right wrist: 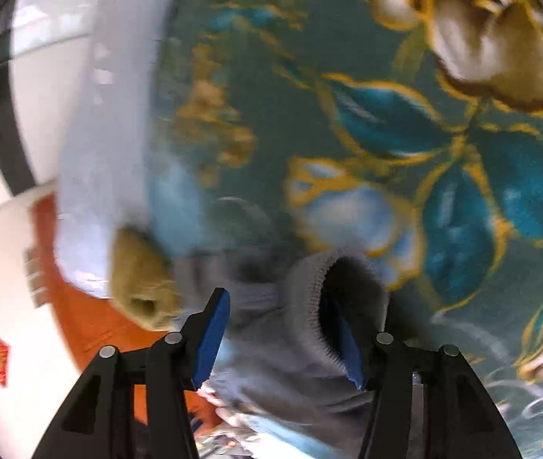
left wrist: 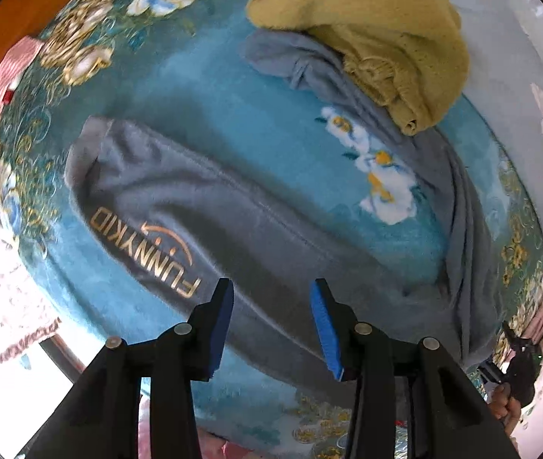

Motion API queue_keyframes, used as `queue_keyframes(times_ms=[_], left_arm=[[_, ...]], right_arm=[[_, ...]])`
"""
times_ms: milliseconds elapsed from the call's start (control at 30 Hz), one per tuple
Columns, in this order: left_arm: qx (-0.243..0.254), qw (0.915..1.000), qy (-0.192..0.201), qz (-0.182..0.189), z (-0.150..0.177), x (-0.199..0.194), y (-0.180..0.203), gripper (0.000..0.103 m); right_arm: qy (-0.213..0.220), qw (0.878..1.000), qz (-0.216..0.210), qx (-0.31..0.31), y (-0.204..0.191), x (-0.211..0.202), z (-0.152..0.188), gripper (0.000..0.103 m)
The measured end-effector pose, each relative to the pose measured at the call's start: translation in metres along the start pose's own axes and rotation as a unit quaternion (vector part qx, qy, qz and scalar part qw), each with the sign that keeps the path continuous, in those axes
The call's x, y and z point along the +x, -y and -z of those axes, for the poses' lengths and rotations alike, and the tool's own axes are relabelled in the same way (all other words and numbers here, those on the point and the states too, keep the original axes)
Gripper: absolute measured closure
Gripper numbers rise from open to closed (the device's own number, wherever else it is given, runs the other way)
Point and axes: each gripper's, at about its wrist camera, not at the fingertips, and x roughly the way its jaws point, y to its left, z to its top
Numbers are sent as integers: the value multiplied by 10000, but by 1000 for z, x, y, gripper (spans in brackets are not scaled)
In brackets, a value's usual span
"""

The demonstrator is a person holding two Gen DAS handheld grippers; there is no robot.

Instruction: Fold clothes

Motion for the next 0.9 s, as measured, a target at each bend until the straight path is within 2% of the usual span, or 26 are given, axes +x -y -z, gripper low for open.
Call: queue_keyframes(times_ms=[133,200,233,267,300,367,467,600,633,733,800,900], left_arm=[[-52,9999,-56,-100,3,1,-3,60],[-3,9999,-46,-122,4,0,2,60],[14,9999,-41,-113,4,-1,5,60],[30,9999,-39,-103,4,-1,8,60],[49,9999,-44,-84,4,-1,11,60],[126,9999,-53,-26,3,-1,20,60],[263,9996,-55,39,4,1,33,60],[306,9994,-98,124,6,6,41,60],[267,9995,-96,157,5,7,41,60],[44,9994,-61,336,-6,11,36,60],[-293,9981,-3,546,-19,14,28,60],[-977,9908,99,930,-42,20,10,60]], right_arm=[[190,9980,-501,335,3,2,-3,51],[285,9955,-751,502,5,3,-5,70],[342,9953,-753,511,3,3,-3,79],[407,9961,-643,453,-1,2,1,93],[488,9960,-620,419,-5,0,5,95],[761,9920,-924,406,-9,-15,20,97],[1231,9794,-1513,515,-6,-52,42,98],[2073,9496,-2094,1069,28,-113,63,99],[2284,9407,-2195,1217,39,-128,67,103],[2886,9162,-2263,1613,73,-173,68,103],[3045,9144,-2075,1674,80,-191,68,103],[2941,9301,-1678,1425,72,-199,68,101]])
